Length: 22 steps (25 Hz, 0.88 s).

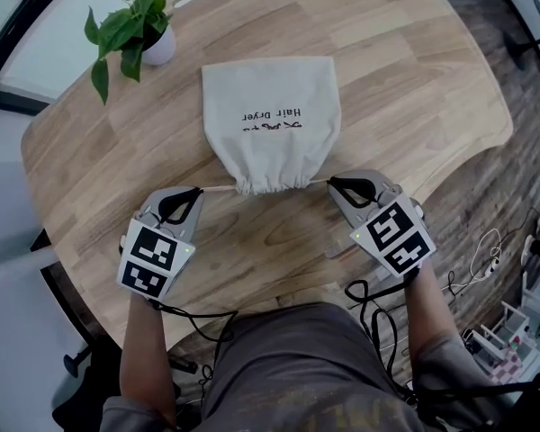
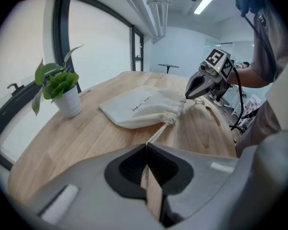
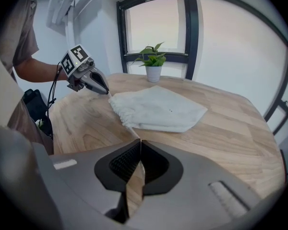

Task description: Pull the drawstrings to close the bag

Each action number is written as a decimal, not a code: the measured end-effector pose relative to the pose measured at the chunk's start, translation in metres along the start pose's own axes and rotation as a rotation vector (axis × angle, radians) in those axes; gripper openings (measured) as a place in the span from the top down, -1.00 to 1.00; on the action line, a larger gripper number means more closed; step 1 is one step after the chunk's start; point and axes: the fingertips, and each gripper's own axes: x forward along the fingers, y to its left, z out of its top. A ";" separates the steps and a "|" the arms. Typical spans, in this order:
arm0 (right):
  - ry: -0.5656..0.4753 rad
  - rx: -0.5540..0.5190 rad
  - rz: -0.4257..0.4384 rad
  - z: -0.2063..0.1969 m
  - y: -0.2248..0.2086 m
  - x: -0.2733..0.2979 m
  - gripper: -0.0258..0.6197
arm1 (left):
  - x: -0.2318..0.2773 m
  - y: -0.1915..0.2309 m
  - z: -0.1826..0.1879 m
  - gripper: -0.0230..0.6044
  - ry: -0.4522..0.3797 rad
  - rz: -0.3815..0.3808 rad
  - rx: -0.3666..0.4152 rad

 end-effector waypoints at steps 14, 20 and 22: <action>-0.425 -0.027 -0.182 0.151 -0.016 -0.164 0.81 | -0.166 0.022 0.139 0.90 -0.355 0.323 0.040; -0.576 -0.089 -0.253 0.204 -0.013 -0.230 0.81 | -0.231 0.023 0.185 0.90 -0.479 0.421 0.044; -0.619 -0.118 -0.273 0.215 -0.010 -0.248 0.81 | -0.248 0.021 0.197 0.90 -0.508 0.451 0.058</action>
